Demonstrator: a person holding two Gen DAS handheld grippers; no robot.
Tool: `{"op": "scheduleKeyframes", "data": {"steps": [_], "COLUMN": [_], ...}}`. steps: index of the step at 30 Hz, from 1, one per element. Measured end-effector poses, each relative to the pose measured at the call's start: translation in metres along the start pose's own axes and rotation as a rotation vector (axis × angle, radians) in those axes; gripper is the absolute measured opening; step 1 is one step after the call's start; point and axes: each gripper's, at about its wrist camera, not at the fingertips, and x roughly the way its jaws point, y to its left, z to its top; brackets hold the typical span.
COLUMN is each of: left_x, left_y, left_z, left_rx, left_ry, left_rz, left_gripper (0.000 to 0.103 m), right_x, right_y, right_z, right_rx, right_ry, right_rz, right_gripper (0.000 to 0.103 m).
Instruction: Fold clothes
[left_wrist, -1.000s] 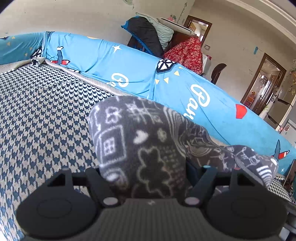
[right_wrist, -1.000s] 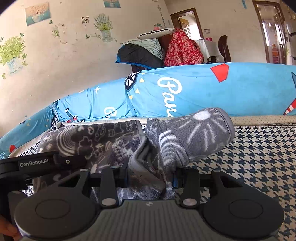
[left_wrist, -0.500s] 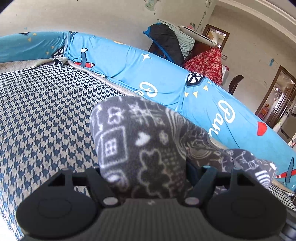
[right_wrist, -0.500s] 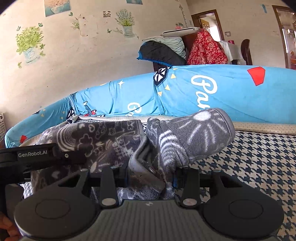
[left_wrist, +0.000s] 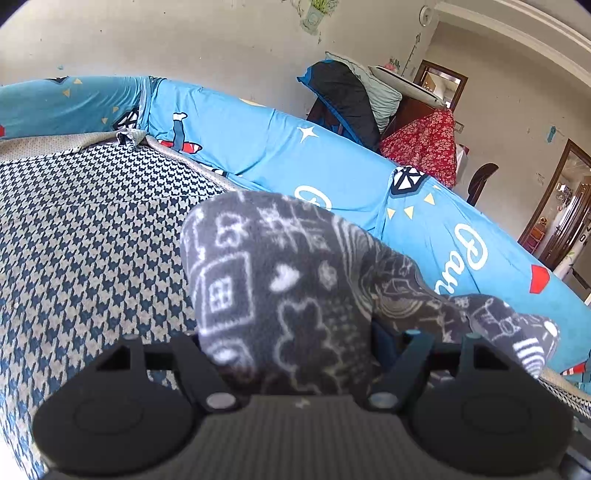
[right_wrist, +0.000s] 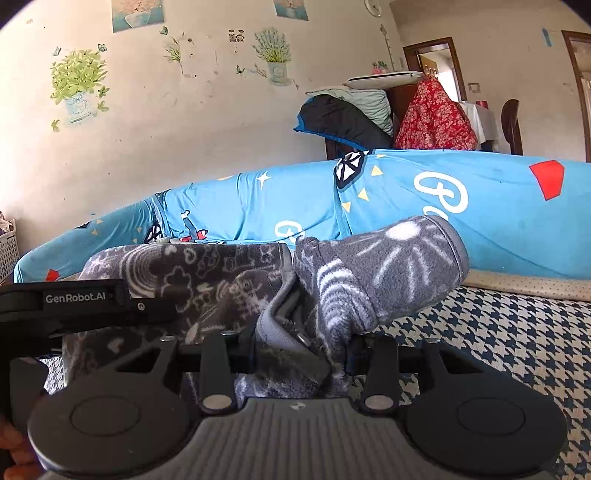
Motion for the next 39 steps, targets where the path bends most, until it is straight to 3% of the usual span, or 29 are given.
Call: {"op": "scheduleKeyframes", "data": {"steps": [6, 20, 39], "left_x": [-0.002, 0.001, -0.017], "left_y": [-0.003, -0.016, -0.018], "left_z": [0.009, -0.002, -0.001], "left_rx": [-0.017, 0.021, 0.021], "left_ry": [-0.029, -0.009, -0.063], "left_rz": [-0.005, -0.006, -0.008], "left_gripper": [0.072, 0.071, 0.071], "right_x": [-0.003, -0.004, -0.013], "right_y": [0.008, -0.012, -0.008], "right_z": [0.004, -0.003, 0.004], "right_rx": [-0.042, 0.041, 0.058], "right_ry": [-0.041, -0.026, -0.052], "right_rz": [-0.004, -0.003, 0.007], "right_gripper": [0.04, 0.04, 0.04]}}
